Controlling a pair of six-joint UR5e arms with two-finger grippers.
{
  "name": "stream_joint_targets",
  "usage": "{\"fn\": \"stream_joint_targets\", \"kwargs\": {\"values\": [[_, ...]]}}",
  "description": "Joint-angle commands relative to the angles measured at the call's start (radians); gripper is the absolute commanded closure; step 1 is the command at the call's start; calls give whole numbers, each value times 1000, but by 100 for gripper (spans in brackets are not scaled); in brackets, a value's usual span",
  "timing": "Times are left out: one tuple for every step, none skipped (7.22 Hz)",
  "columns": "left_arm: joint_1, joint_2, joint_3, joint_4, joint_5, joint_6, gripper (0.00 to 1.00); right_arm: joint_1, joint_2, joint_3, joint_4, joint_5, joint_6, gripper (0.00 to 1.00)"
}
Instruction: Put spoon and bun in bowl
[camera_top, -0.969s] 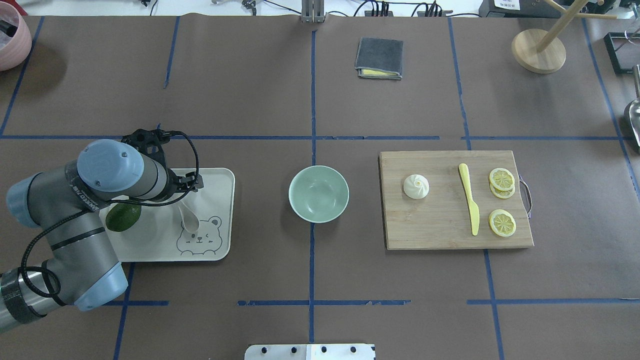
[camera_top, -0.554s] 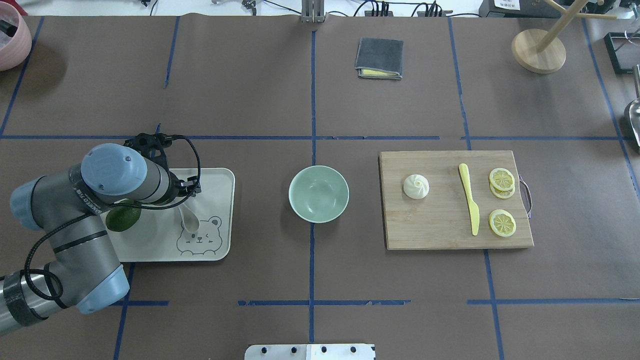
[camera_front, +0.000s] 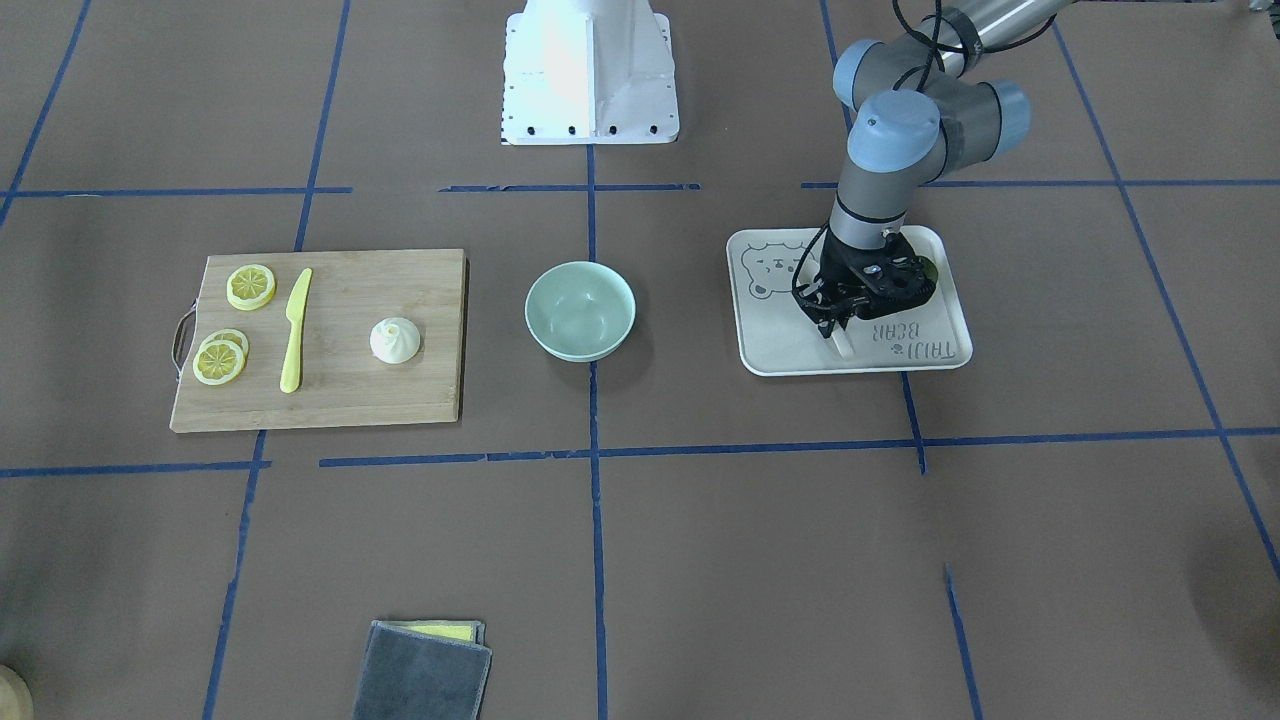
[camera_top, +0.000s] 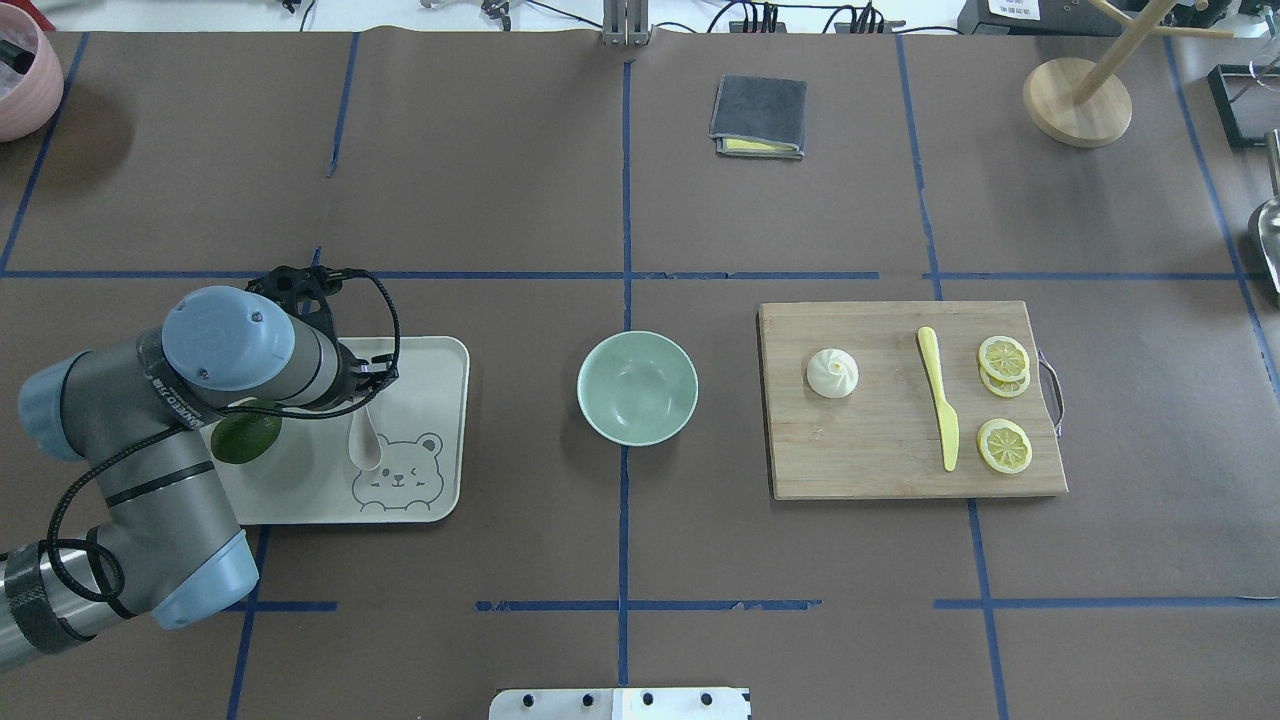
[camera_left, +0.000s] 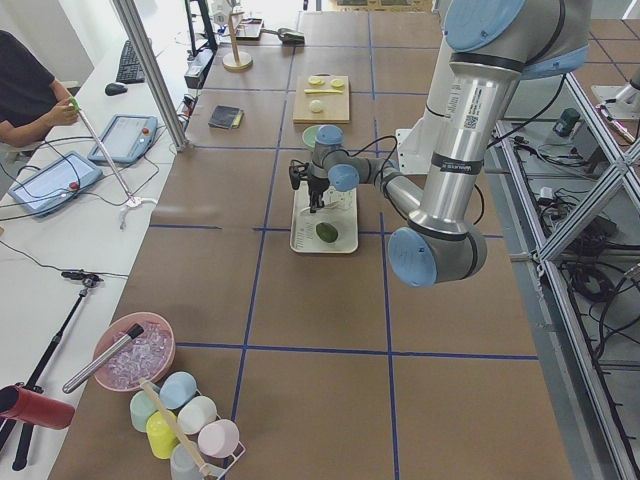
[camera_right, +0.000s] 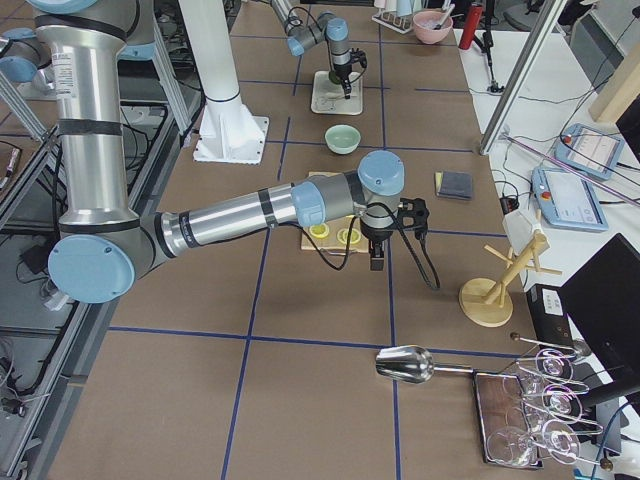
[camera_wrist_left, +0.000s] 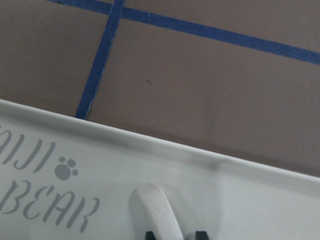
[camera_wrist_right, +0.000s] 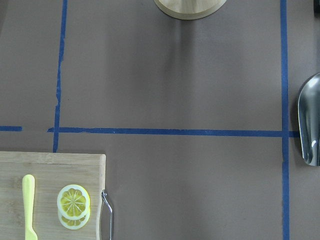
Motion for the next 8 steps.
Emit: {"fn": "stream_joint_targets", "kwargs": {"values": [[-4, -8, -11, 22, 0, 0, 100, 0, 2, -1, 0, 2, 0, 0], [-13, -6, -45, 50, -1, 6, 100, 0, 23, -1, 0, 2, 28, 0], [-15, -17, -103, 158, -1, 9, 100, -18, 38, 5, 2, 2, 74, 0], [-43, -91, -132, 249, -3, 9, 100, -41, 60, 19, 2, 2, 130, 0], [-56, -163, -133, 315, -7, 6, 100, -90, 83, 44, 3, -2, 220, 0], [-58, -208, -129, 321, -13, -2, 100, -148, 118, 62, 3, -9, 328, 0], [-56, -256, -119, 318, -20, -12, 100, -203, 165, 65, 3, -27, 417, 0], [-51, -291, -93, 293, -23, -102, 100, -257, 205, 67, 3, -73, 488, 0]]}}
